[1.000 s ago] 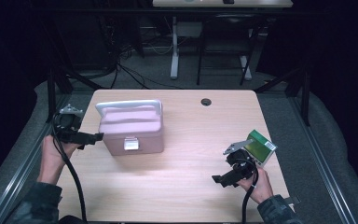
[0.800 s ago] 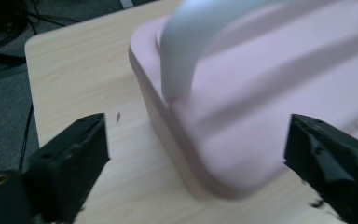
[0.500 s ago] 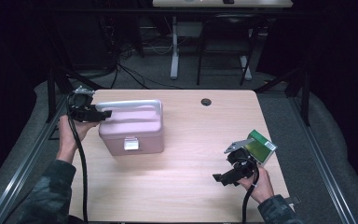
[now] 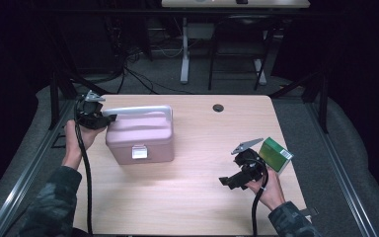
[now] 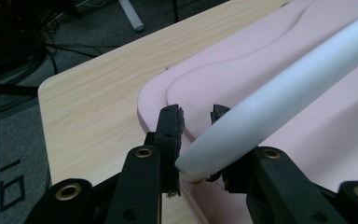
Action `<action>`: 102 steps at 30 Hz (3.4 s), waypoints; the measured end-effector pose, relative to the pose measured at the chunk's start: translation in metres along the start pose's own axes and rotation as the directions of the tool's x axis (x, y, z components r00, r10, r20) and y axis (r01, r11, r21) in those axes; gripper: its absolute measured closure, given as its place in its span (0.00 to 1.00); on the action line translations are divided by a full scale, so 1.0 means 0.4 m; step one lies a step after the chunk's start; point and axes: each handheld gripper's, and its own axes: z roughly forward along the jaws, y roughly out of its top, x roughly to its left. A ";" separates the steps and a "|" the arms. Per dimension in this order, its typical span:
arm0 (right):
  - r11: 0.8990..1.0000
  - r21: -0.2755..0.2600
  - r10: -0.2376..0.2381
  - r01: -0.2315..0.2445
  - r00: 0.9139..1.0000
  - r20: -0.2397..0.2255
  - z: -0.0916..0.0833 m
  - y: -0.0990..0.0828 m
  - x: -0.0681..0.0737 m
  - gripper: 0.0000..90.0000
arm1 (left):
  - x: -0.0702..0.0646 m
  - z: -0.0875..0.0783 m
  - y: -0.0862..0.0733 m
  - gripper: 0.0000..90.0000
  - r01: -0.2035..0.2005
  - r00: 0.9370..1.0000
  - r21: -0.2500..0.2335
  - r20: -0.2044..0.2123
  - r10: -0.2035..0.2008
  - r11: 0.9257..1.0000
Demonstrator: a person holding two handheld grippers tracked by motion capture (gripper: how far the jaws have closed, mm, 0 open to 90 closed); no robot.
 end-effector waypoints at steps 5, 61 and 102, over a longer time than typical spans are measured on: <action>0.999 -0.036 -0.012 0.012 1.000 -0.003 -0.001 0.045 0.001 0.00 | -0.002 0.000 -0.002 0.81 -0.030 0.999 -0.019 0.022 0.030 0.999; 0.974 -0.224 -0.035 0.043 0.999 0.037 0.116 0.396 -0.002 0.74 | -0.147 0.037 0.042 0.81 -0.126 0.977 -0.071 0.166 0.136 0.989; 0.962 -0.274 0.009 0.009 0.998 0.062 0.009 0.246 -0.043 0.78 | -0.317 0.025 0.051 0.80 -0.116 0.964 -0.095 0.230 0.136 0.989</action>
